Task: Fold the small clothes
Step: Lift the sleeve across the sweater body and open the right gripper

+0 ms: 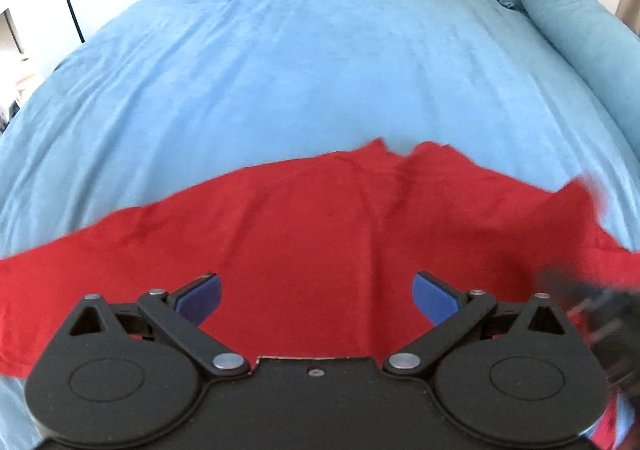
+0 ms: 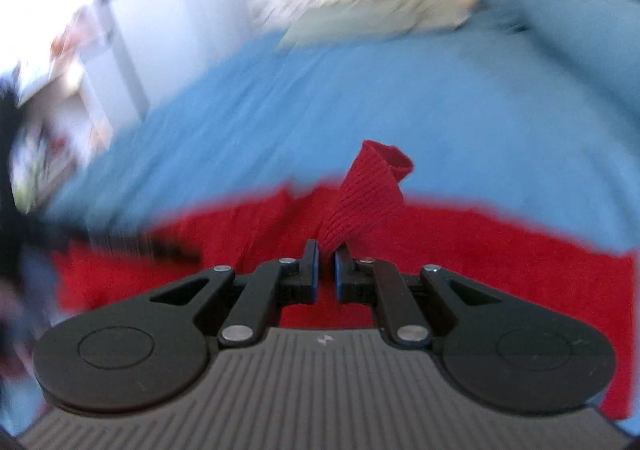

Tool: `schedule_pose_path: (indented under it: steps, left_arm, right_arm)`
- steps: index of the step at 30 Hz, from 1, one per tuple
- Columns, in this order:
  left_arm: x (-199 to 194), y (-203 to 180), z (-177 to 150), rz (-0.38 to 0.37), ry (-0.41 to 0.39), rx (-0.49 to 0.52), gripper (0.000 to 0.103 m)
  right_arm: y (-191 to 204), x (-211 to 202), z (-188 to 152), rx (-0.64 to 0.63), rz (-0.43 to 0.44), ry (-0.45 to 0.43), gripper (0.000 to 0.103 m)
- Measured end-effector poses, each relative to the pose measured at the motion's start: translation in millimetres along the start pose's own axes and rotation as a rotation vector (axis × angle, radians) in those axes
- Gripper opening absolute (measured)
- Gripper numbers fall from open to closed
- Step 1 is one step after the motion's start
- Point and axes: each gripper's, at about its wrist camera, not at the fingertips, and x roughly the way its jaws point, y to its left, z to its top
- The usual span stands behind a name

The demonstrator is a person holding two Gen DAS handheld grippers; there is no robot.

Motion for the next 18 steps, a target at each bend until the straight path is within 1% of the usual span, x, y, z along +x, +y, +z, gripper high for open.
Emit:
schedule_pose_path:
  steps: [2, 4, 6, 8, 9, 10, 11, 12, 13, 16, 18]
  left_arm:
    - [1.8, 9.3, -4.5, -0.013, 0.011, 0.014, 0.103]
    - [4.5, 14.3, -9.5, -0.040, 0.029, 0.015, 0.103]
    - [7.6, 18.3, -14.4, -0.091, 0.044, 0.003, 0.103]
    - [11.7, 18.8, -16.3, -0.157, 0.060, -0.006, 0.103]
    - [13.3, 17.1, -16.5, -0.186, 0.063, -0.004, 0.103]
    - [16.2, 12.5, -14.7, -0.209, 0.065, 0.004, 0.103]
    - [18.2, 7.1, -13.4, -0.235, 0.068, 0.018, 0.103]
    - [19.1, 2.0, -12.9, -0.262, 0.071, 0.033, 0.103]
    - [20.3, -2.8, -12.6, -0.291, 0.074, 0.045, 0.103]
    - [24.1, -15.0, -14.7, -0.373, 0.099, 0.066, 0.103]
    - [27.1, -23.7, -18.1, -0.414, 0.116, 0.060, 0.103]
  right_arm:
    - [19.2, 15.1, -21.9, -0.078, -0.006, 0.047, 0.023]
    - [29.4, 22.0, -35.6, -0.139, -0.018, 0.069, 0.023]
    - [34.7, 22.4, -46.3, -0.198, -0.027, 0.072, 0.024]
    - [39.8, 18.9, -57.3, -0.263, -0.027, 0.077, 0.027]
    - [41.5, 17.5, -60.9, -0.294, -0.026, 0.077, 0.032]
    - [42.1, 17.2, -59.6, -0.317, -0.018, 0.079, 0.046]
    - [41.8, 15.7, -62.4, -0.335, -0.009, 0.079, 0.053]
    - [40.2, 10.4, -66.0, -0.351, -0.003, 0.074, 0.062]
    - [43.0, 7.9, -66.4, -0.364, -0.002, 0.073, 0.068]
    - [34.9, -10.4, -75.9, -0.395, -0.018, 0.075, 0.075]
    - [28.4, -24.9, -83.9, -0.405, -0.037, 0.083, 0.076]
